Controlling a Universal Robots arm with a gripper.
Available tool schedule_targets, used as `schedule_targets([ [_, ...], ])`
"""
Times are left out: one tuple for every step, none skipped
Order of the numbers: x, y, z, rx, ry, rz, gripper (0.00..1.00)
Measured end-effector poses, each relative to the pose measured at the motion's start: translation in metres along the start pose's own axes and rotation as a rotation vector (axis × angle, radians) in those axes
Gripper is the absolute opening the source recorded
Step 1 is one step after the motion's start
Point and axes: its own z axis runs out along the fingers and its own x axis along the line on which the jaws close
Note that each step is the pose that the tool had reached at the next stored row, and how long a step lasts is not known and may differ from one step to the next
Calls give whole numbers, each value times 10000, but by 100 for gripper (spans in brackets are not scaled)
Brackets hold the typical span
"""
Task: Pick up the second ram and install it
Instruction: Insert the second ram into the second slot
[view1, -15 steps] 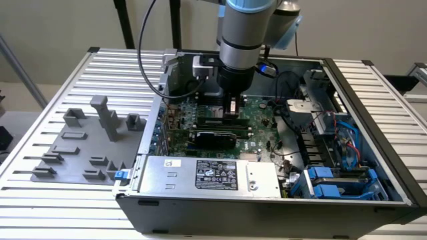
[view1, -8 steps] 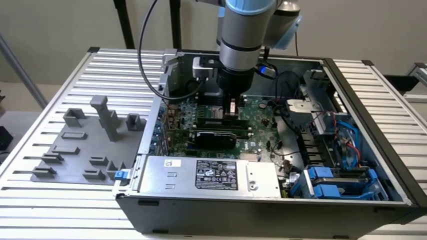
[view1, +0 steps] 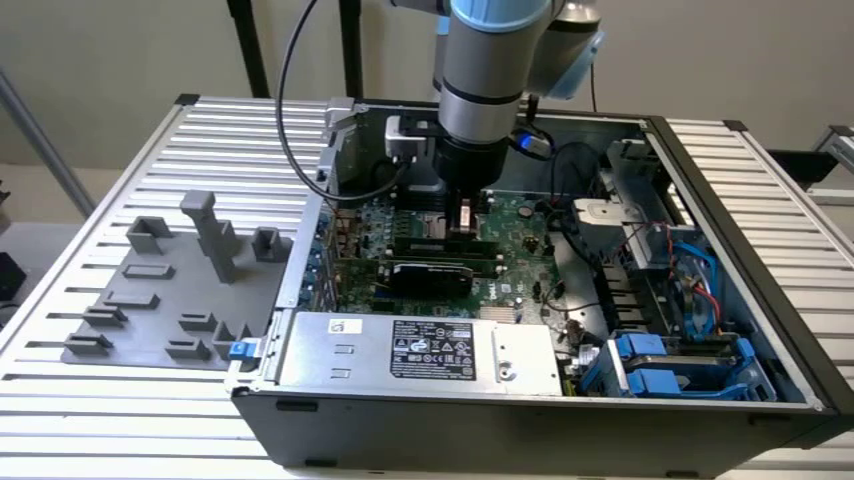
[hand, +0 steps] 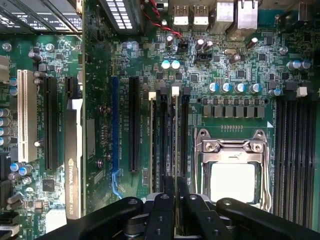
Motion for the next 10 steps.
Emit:
schedule_targets([
  [0, 0, 2, 0, 9, 1, 0],
  [-1, 0, 4, 0, 18, 1, 0],
  [-1, 0, 6, 1, 27, 1, 0],
  [-1, 0, 8, 1, 36, 1, 0],
  [-1, 0, 10, 0, 43, 2, 0],
  [-2, 0, 11, 0, 48, 1, 0],
  [-2, 0, 13, 0, 50, 1, 0],
  [-3, -1, 15, 1, 50, 2, 0],
  [-5, -1, 17, 2, 49, 2, 0],
  [-7, -2, 19, 3, 47, 2, 0],
])
